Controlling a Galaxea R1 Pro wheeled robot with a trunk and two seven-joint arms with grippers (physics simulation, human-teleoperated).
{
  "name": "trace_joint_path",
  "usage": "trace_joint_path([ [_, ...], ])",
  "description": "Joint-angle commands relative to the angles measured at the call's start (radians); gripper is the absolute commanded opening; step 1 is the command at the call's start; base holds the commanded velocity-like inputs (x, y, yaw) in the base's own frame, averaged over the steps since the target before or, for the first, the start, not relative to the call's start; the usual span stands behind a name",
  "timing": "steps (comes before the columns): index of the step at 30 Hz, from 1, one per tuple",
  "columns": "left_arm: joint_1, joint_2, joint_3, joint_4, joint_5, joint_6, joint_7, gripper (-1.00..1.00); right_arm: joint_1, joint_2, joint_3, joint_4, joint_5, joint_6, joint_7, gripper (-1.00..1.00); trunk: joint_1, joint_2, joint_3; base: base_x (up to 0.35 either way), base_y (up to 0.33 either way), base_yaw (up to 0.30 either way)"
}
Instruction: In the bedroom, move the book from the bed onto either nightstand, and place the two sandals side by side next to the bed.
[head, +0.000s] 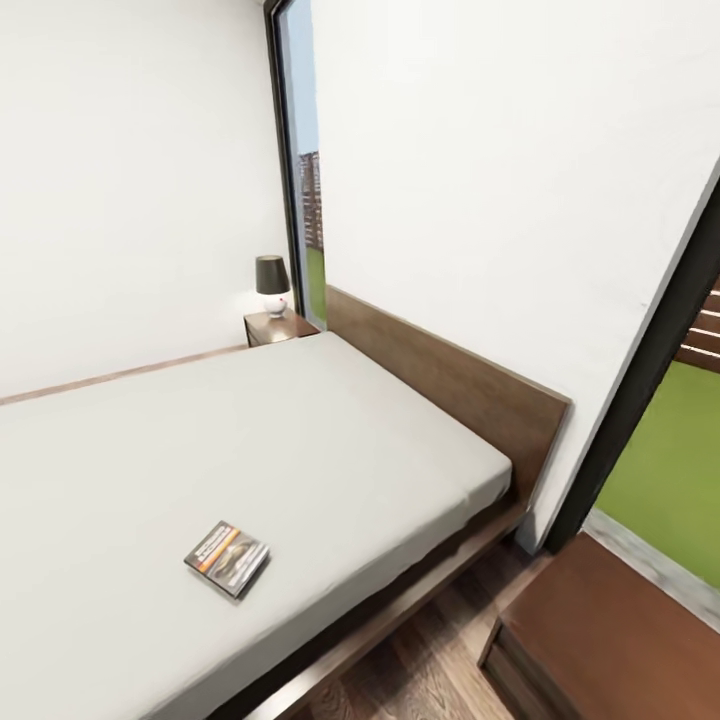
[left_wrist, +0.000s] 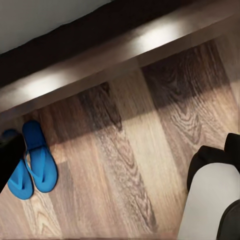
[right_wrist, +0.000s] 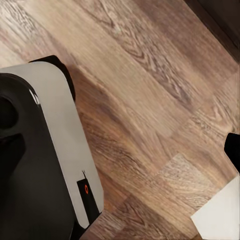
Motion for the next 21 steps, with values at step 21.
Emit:
trace_joint_path([
  [21,0.000,-0.003,-0.008,-0.001,0.011,-0.002,-0.003,1.00,0.000,0.002,0.005,0.000,0.008,-0.016,0.006,1.00,0.000,0.000,-0.016,0.022,-0.017,0.245],
])
